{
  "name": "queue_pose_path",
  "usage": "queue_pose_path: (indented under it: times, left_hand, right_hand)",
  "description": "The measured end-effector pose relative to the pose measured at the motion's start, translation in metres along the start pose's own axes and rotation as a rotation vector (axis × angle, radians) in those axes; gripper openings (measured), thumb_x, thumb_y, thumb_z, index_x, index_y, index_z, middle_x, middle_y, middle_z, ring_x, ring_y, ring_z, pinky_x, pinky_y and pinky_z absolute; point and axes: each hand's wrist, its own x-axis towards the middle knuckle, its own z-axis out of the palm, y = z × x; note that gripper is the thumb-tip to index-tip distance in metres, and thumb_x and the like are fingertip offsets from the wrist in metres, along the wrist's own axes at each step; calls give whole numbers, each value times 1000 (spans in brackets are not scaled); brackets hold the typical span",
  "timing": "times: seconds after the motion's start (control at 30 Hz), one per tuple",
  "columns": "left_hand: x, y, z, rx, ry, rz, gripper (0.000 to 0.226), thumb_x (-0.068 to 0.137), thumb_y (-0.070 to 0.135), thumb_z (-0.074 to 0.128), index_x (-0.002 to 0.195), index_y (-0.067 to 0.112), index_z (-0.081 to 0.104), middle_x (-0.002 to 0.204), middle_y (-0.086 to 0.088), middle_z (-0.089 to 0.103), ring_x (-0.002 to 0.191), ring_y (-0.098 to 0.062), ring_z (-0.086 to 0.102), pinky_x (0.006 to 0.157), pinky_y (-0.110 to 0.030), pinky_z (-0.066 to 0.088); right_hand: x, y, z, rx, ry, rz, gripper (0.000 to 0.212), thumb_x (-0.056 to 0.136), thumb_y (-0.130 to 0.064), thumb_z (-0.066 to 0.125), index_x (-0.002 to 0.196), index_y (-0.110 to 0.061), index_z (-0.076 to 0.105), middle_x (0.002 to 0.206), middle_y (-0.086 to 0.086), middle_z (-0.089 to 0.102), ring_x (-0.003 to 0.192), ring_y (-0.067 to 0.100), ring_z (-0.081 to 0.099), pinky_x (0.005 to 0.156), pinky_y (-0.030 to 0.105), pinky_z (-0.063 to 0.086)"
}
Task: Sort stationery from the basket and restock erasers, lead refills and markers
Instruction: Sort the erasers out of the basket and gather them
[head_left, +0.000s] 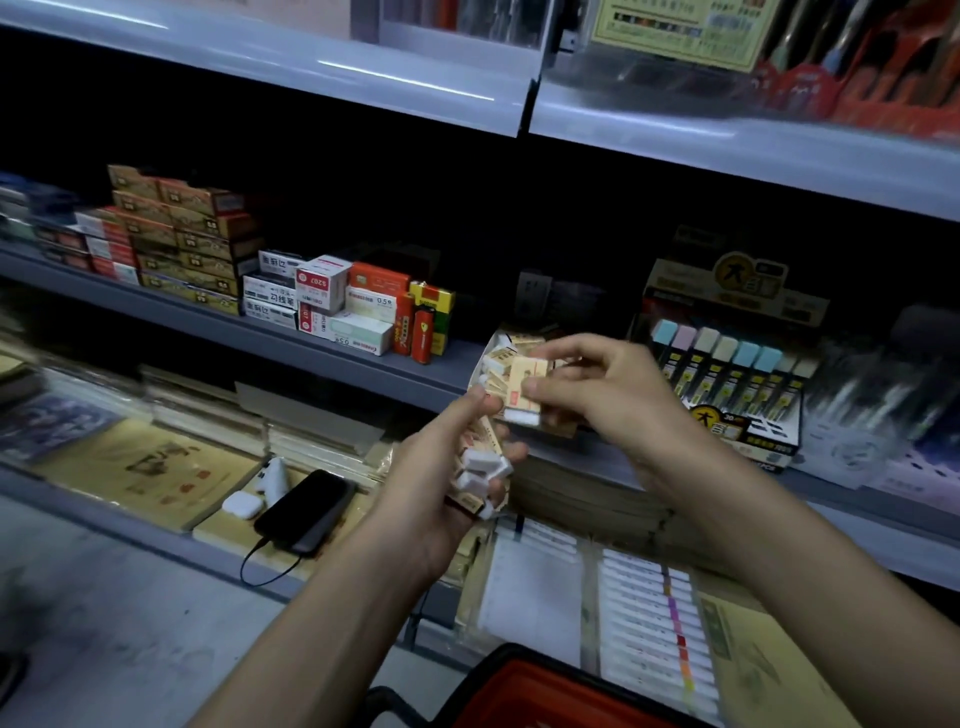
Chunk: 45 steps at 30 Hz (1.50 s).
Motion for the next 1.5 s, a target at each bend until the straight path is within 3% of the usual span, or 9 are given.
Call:
queue_pose_path:
  times: [0.17, 0.37, 0.53, 0.67, 0.9, 1.13, 1.3, 1.43, 1.5]
  left_hand:
    - [-2, 7, -7, -92, 32, -15, 33, 91, 15, 57, 119, 5, 71, 95, -16, 70, 82, -23, 73, 50, -23, 48]
    - [0, 12, -17, -172, 43, -50, 29, 95, 12, 55, 120, 0, 63, 92, -18, 74, 92, -30, 76, 47, -24, 51]
    - [3, 11, -21, -16, 52, 36, 25, 99, 19, 62, 117, 2, 67, 97, -16, 78, 89, -24, 77, 46, -20, 49]
    - [3, 8, -22, 52, 89, 108, 35, 86, 29, 78, 115, 9, 71, 98, -12, 79, 83, -18, 76, 52, -22, 45]
    - [-1, -2, -10, 84, 23, -19, 35, 89, 33, 74, 115, 10, 71, 100, -14, 79, 83, -21, 76, 43, -17, 44]
    - [5, -4, -14, -18, 85, -75, 25, 98, 0, 52, 115, 6, 69, 97, -18, 78, 92, -27, 78, 43, -19, 51]
    - [12, -1, -21, -70, 124, -53, 24, 97, 5, 59, 121, 3, 62, 101, -18, 78, 84, -19, 78, 43, -18, 51]
    - [16, 3, -25, -59, 136, 8, 25, 95, 12, 65, 120, 7, 69, 107, -16, 77, 93, -19, 71, 47, -18, 50]
    - [16, 4, -25, -31, 159, 45, 24, 91, 15, 71, 115, 9, 73, 107, -16, 77, 76, -16, 68, 46, -18, 50]
  right_hand:
    - [39, 2, 9, -585, 247, -449, 21, 87, -22, 79, 105, -25, 69, 82, -9, 67, 75, 8, 66, 69, 29, 57]
    - [63, 16, 24, -1143, -92, -545, 17, 96, -36, 66, 97, -23, 76, 95, -2, 67, 90, 22, 65, 71, 34, 50]
    - [45, 14, 17, -984, 21, -540, 25, 100, -39, 57, 93, -25, 77, 85, -8, 69, 80, 14, 64, 68, 36, 52]
    - [12, 3, 19, -471, -71, -279, 28, 96, -49, 63, 82, -29, 78, 69, -18, 67, 68, -3, 61, 59, 17, 47]
    - [-20, 11, 13, -43, -183, 47, 16, 94, -19, 72, 95, -4, 77, 91, 18, 76, 70, 25, 72, 52, 23, 50]
    - [25, 8, 0, -556, 226, -382, 10, 91, -30, 75, 99, -25, 77, 84, -11, 71, 75, 3, 66, 68, 25, 57]
    - [60, 16, 15, -1090, 148, -616, 16, 95, -37, 68, 103, -26, 76, 96, -6, 68, 88, 18, 66, 67, 32, 48]
    - [65, 22, 23, -1157, 4, -547, 16, 96, -36, 66, 104, -30, 78, 102, -7, 64, 97, 20, 63, 69, 30, 39]
    - [60, 25, 22, -1136, 0, -535, 16, 96, -31, 65, 105, -28, 78, 101, -6, 64, 99, 19, 62, 71, 30, 43]
